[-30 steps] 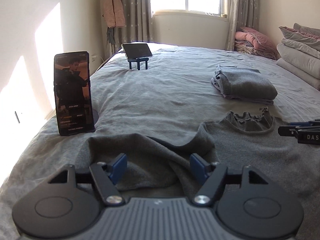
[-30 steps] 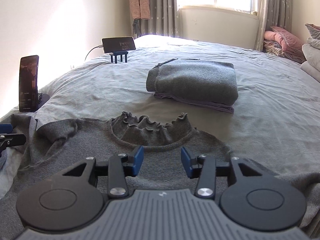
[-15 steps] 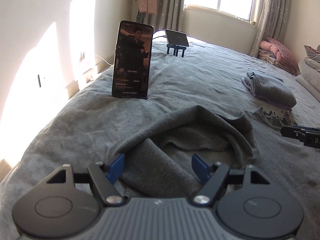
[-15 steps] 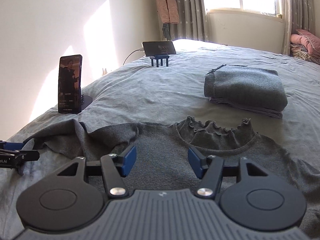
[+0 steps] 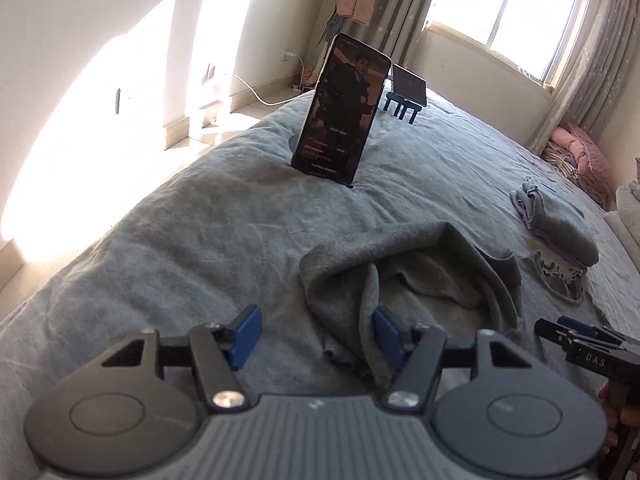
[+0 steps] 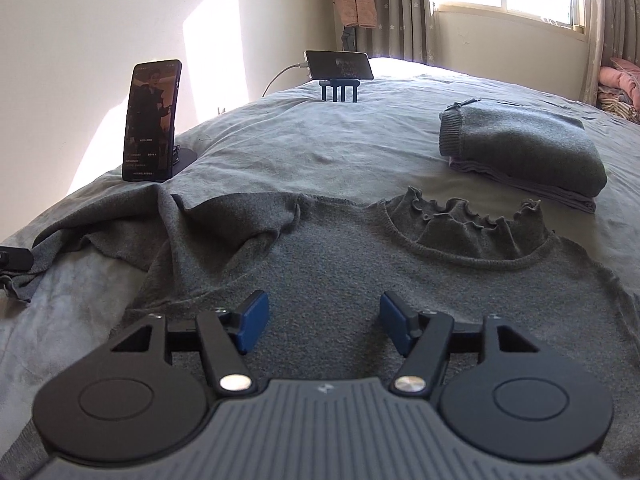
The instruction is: Fold clothes
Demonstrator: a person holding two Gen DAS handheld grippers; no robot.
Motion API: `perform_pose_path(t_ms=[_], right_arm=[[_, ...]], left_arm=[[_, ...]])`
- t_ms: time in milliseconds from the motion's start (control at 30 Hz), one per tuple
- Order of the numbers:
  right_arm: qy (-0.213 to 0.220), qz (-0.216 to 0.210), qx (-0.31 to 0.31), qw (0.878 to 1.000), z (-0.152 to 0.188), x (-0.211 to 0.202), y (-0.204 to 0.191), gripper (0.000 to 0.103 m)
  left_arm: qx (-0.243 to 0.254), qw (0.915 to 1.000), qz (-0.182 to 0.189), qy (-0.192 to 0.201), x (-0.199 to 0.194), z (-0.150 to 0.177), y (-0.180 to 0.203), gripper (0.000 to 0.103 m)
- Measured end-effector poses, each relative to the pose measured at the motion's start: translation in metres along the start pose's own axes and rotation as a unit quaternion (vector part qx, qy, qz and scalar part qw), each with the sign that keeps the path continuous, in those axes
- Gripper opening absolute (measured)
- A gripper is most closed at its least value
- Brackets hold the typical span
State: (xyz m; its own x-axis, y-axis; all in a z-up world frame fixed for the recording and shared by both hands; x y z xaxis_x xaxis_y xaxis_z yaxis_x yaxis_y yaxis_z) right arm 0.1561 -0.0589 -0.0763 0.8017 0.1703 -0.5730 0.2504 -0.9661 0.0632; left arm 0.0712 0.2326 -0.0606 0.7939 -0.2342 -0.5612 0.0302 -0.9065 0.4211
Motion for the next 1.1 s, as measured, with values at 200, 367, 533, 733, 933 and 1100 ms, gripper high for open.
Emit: perform_pose_path(t_ms=[200, 367, 533, 733, 933, 1100], right_arm=[[-0.002, 0.001, 0.001, 1.0, 0.001, -0.003, 0.001, 0.066], [0.0, 0.002, 0.001, 1.0, -0.001, -0.007, 0.005, 0.066], [-0.002, -0.007, 0.01, 1.0, -0.003, -0.009, 0.006, 0.066], [0.0, -0.023, 0.011, 1.0, -0.01, -0.013, 0.003, 0.066], [0.011, -0.016, -0.003, 1.0, -0.023, -0.008, 0.002, 0.066], [0.013, -0.029, 0.01, 0.999, -0.033, -0.005, -0.006, 0.066]], left_arm=[[0.043, 0.9989, -0.019, -0.005, 0.014, 0.001, 0.013, 0.01], [0.09, 0.9926, -0.076, 0.029, -0.003, -0.028, 0.012, 0.006], [0.135, 0.9778, -0.151, 0.052, -0.019, -0.064, -0.006, 0.001], [0.121, 0.9703, -0.203, 0.05, -0.026, -0.083, -0.047, 0.003], [0.027, 0.9939, -0.106, 0.017, -0.025, -0.067, -0.071, 0.013], [0.009, 0.9985, -0.054, 0.001, -0.022, -0.054, -0.07, 0.013]])
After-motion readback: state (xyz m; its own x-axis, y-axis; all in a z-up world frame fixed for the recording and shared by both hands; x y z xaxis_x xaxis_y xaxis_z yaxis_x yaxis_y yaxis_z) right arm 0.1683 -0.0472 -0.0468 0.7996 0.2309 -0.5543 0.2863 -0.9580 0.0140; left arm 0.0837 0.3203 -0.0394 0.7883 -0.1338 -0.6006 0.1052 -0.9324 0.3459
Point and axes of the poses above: each gripper's, at about its wrist camera, not at the fingertips, and x roughly the way its jaws point, y to its right, z to its underside, the point moved 9 cm from there along x, roughly the way its jaws point, and after that the axes turned 15 degrees about z, right-handed, at the moved point
